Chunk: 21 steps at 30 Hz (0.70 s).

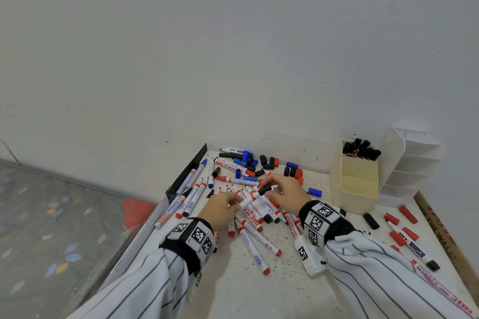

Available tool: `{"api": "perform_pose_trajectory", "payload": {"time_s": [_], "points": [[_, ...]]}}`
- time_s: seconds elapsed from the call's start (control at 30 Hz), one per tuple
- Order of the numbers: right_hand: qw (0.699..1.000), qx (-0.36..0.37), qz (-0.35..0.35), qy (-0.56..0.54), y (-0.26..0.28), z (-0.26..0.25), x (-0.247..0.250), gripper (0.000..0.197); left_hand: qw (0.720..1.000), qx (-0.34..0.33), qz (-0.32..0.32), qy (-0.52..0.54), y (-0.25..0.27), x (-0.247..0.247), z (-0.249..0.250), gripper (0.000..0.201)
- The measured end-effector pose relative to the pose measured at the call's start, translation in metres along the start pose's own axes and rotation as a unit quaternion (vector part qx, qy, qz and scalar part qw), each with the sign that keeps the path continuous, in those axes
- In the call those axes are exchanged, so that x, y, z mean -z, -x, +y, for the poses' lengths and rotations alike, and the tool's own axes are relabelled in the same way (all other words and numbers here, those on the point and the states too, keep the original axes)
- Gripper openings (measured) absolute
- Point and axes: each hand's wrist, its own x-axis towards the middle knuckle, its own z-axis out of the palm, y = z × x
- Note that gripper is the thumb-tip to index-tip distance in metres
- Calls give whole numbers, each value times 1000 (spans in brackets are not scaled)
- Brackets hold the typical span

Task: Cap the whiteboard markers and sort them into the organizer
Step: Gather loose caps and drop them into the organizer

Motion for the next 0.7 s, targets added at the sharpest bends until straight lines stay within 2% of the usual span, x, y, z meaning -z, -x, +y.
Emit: {"api": "perform_pose_trajectory", "payload": {"time_s": [0.1,0.23,0.43,0.5,0.6,0.7], "points": [[1000,-7,-11,20,4,-1,2,11,1000,2,5,-2,2,-2,6,27],[998,-51,1,35,8,-6,5,41,996,-37,-4,81,7,1,15,26],[992,-91,90,-13,12,-13,11,48,992,-119,44,8,11,0,31,31],[990,-87,106,-33,16,-15,11,47,988,-145,44,-33,11,0,33,26],[987,-72,128,-65,23,-16,10,45,989,-145,20,-28,13,0,37,22],[986,-50,136,-87,29,-18,11,43,991,-127,-31,13,16,0,47,24]]}}
